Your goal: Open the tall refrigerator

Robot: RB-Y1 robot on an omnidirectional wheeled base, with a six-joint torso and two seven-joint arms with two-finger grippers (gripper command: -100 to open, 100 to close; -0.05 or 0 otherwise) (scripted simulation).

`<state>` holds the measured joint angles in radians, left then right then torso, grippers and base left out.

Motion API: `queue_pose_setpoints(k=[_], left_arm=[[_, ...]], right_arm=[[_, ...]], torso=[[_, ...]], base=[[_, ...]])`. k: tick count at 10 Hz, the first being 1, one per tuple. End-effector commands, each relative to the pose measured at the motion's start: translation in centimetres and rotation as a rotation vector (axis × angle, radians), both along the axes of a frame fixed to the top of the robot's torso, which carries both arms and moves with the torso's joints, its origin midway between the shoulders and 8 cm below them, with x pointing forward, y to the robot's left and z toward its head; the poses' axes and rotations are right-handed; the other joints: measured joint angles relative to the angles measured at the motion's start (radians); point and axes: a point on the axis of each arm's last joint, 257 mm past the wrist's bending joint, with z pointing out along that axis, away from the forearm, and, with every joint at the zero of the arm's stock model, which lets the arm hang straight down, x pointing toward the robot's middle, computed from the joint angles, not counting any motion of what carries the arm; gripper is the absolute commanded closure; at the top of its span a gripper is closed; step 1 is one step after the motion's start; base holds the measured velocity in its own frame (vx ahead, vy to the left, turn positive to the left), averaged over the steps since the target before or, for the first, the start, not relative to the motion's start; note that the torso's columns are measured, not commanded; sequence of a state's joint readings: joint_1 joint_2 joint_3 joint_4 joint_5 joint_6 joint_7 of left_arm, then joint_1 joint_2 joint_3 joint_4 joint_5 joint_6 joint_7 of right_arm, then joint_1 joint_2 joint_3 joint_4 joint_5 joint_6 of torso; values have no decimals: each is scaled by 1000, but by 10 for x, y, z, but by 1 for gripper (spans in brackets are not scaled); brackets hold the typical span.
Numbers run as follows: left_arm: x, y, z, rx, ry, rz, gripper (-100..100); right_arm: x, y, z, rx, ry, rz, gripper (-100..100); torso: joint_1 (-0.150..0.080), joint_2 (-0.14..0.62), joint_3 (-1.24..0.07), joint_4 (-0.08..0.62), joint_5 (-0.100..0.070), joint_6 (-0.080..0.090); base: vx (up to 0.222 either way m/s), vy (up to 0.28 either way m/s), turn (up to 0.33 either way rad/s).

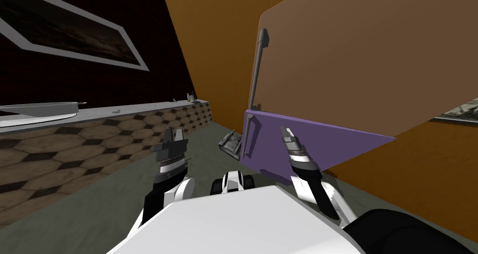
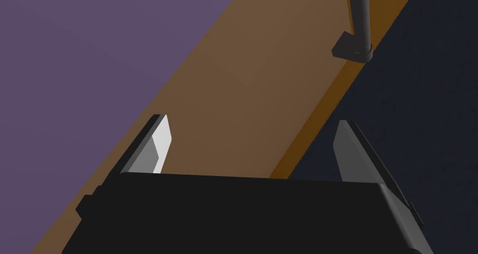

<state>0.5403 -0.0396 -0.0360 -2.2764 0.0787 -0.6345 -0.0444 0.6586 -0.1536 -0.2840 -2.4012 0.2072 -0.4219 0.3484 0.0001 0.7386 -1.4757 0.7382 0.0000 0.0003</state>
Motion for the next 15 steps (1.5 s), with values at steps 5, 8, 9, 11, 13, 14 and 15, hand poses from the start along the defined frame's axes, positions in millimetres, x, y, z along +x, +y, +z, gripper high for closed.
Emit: queue_pose_setpoints(k=[5,8,9,11,13,14,15], left_arm=[[0,0,0,0,0,0,0],[0,0,0,0,0,0,0],[0,0,0,0,0,0,0],[0,0,0,0,0,0,0],[0,0,0,0,0,0,0],[0,0,0,0,0,0,0],[0,0,0,0,0,0,0]], right_arm=[[-18,-40,-17,-251,106,-221,-100],[-34,-66,-25,-413,181,-348,-100],[-34,-66,-25,-429,182,-357,-100],[-43,-79,-28,-524,221,-421,-100],[-53,-90,-30,-623,260,-483,-100],[-62,-102,-31,-700,298,-530,-100],[-62,-102,-31,-725,299,-542,-100]], torso=[[0,-1,-1,0,0,-1],[-2,-2,-2,-1,0,-1],[-2,-3,-2,-1,0,-1],[-1,-1,-1,0,0,-1],[1,0,0,0,0,-1],[0,0,0,0,0,0],[0,0,0,0,0,-1]], base=[[31,-18,148],[26,-15,205],[27,-22,118],[32,-23,191],[29,-16,176],[20,-19,257],[17,-20,129]])
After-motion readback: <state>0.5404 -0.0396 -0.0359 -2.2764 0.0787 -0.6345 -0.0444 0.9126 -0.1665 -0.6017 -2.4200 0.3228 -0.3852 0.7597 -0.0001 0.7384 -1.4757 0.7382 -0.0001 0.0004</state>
